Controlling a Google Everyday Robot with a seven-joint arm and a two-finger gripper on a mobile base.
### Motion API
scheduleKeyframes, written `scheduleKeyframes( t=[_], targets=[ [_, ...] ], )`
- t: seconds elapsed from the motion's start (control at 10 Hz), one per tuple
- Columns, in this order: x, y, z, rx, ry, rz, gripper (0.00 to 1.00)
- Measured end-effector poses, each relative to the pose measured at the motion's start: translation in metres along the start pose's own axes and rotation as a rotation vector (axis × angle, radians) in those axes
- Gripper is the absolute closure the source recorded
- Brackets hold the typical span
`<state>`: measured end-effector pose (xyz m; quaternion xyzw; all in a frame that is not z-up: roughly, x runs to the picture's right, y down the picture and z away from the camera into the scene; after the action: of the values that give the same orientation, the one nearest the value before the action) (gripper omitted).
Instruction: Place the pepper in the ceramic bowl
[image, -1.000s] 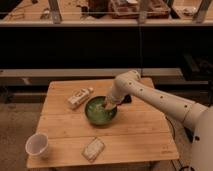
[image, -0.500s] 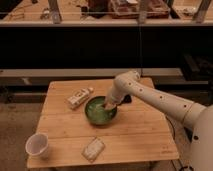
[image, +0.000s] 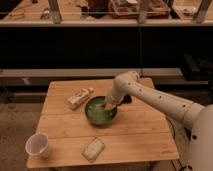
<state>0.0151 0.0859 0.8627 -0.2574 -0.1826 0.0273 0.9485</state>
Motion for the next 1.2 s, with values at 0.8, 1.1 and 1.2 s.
scheduleKeyframes(
  t=[0.8, 1.1, 1.2],
  targets=[
    [-0.0014, 0.0001, 0.0063, -0.009, 0.002, 0.002, 0.84],
    [-0.0011, -0.0004, 0.0074, -0.01, 0.003, 0.003, 0.84],
    [-0.0013, -0.0005, 0.0087, -0.011, 0.003, 0.004, 0.84]
  ],
)
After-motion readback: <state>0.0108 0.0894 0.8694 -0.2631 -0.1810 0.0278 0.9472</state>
